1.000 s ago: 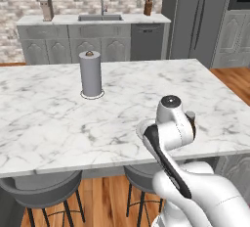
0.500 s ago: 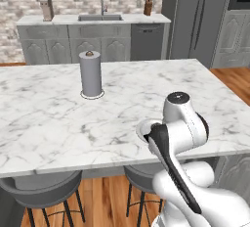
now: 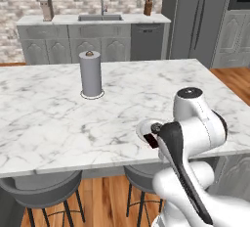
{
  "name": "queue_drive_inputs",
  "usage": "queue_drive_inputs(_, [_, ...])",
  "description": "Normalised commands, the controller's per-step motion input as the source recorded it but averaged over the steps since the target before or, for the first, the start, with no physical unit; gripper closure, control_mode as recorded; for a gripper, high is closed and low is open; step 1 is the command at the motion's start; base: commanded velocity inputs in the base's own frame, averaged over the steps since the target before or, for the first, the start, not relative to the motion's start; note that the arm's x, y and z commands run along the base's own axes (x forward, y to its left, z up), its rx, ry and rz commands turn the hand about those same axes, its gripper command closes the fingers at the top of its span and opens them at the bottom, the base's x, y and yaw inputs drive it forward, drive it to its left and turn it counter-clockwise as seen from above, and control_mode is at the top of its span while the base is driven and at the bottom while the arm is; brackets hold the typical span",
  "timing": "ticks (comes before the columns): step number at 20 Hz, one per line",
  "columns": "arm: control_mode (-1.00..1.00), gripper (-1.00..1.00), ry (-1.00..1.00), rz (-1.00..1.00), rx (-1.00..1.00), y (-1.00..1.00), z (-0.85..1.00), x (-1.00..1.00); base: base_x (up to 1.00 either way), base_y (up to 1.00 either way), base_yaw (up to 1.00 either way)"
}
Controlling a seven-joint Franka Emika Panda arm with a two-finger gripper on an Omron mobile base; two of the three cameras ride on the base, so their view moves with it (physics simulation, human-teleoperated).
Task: Take the cinnamon bottle from the cabinet and place it on the dining table, next to the plate with the cupcake. Then take the chocolate from the dining counter and place it on the cupcake plate.
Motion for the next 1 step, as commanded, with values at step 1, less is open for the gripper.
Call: queue_drive_inputs(1, [-1.0, -1.0, -0.12, 0.0, 0.0, -0.18, 0.0, -0.92, 0.0, 0.0, 0.0])
